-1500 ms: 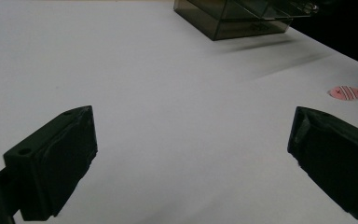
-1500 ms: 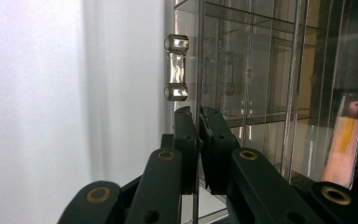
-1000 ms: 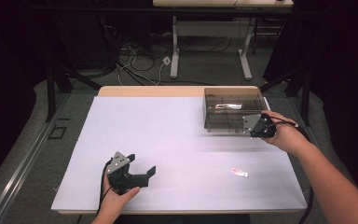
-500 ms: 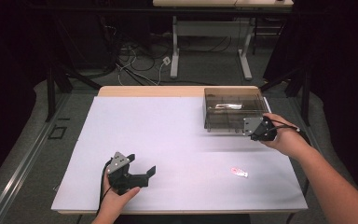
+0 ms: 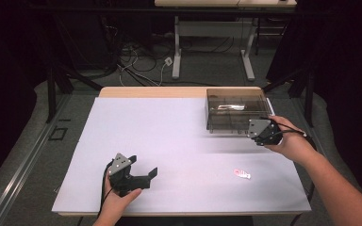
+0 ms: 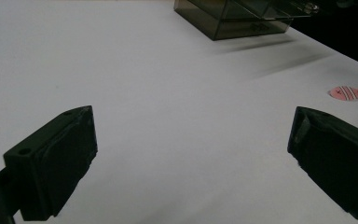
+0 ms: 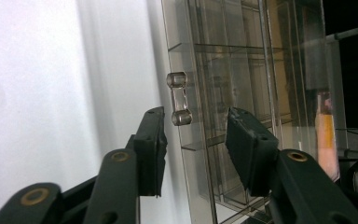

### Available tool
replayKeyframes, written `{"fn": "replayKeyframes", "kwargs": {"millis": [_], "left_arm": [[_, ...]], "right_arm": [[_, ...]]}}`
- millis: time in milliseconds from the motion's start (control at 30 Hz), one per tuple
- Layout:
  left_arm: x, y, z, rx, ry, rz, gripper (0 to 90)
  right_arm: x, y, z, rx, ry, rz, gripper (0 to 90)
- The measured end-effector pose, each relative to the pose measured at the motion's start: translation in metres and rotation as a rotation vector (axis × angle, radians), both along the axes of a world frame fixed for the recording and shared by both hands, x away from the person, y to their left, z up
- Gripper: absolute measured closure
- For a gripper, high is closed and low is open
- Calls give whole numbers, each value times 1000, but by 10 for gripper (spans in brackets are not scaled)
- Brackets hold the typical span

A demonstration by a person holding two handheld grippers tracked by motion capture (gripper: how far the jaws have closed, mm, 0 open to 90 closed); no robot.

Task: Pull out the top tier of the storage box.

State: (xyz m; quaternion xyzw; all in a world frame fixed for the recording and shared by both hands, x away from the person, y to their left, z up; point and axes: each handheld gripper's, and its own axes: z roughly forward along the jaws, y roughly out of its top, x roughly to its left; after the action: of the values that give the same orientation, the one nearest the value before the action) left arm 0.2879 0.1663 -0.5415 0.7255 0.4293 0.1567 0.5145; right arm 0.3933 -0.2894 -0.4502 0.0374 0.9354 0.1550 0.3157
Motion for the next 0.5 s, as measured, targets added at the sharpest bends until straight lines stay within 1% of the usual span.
{"fn": "replayKeyframes", "kwargs": {"millis": [33,100,133,233,267,300,333,367,433,467,500], "left_arm": [[0,0,0,0,2,1,13],[0,0,0,-1,3,1,13],[0,0,0,0,2,1,13],[0,0,0,-1,0,0,14],[0,0,0,0,2,1,13],[0,0,0,-1,3,1,13],[0,0,0,0,2,2,13],[0,0,0,0,3,1,13],[0,0,0,-1,2,1,13],[0,0,0,-1,3,1,13],[0,0,0,0,3,1,13]], "right_arm": [[-1,0,0,6,0,-9,560],[-3,1,1,12,-6,-5,545],[-4,1,1,22,-14,-12,538],[-5,2,2,34,-19,-16,516],[-6,2,2,43,-18,-21,513],[-8,2,2,55,-16,-39,507],[-8,2,2,54,-21,-29,501],[-9,3,2,63,-20,-38,497],[-9,3,3,65,-32,-35,484],[-10,3,1,96,-38,-31,479],[-11,3,2,89,-31,-49,474]]}}
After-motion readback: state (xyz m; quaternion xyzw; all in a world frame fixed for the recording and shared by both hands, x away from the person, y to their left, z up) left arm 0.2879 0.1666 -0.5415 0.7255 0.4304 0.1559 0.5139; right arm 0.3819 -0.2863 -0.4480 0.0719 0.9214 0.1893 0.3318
